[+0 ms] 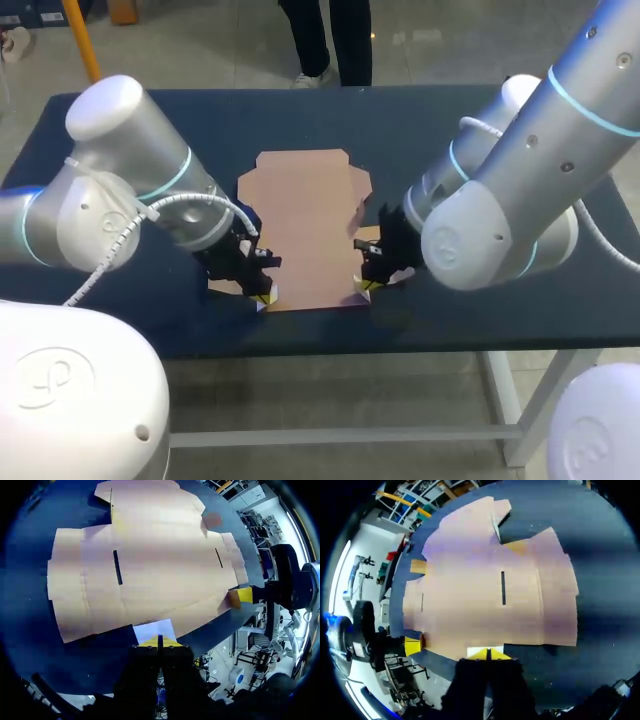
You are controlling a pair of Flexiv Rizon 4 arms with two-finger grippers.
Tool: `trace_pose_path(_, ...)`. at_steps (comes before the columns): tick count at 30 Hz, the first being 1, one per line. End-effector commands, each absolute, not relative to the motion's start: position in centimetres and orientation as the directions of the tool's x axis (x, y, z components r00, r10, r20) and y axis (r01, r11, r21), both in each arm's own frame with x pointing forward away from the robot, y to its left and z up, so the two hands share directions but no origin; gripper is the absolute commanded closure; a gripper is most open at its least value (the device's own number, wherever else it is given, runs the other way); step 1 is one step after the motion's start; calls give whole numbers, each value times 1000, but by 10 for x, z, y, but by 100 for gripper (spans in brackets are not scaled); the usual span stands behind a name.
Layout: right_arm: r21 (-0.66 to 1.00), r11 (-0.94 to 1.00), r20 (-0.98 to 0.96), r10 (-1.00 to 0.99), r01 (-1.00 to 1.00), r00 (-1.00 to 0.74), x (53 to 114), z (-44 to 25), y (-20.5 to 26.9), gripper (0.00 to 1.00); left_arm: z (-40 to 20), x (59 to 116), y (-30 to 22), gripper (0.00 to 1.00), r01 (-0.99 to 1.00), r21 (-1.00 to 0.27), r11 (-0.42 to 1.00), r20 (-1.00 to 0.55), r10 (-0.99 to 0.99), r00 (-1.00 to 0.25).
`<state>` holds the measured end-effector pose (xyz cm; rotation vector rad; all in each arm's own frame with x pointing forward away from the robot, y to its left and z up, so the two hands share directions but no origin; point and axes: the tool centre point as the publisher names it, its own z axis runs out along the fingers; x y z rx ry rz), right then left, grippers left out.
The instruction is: Assemble the packaging by folding the flat box into shape, placing the metal phone stand inside, and closing the box properly
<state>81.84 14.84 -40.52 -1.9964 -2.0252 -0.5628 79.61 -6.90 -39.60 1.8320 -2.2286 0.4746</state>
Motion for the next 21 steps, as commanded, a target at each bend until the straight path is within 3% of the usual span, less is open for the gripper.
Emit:
trace_pose_path(1,122,-14,415,909,992,-38,815,-409,155,100,-401,795,-74,100,-980,-110,168,357,-913,-197)
trace_pose_path(21,169,1,392,917,986,-68,813,-418,161,100,-411,795,-78,100,-984,-114,136,347,-923,-168)
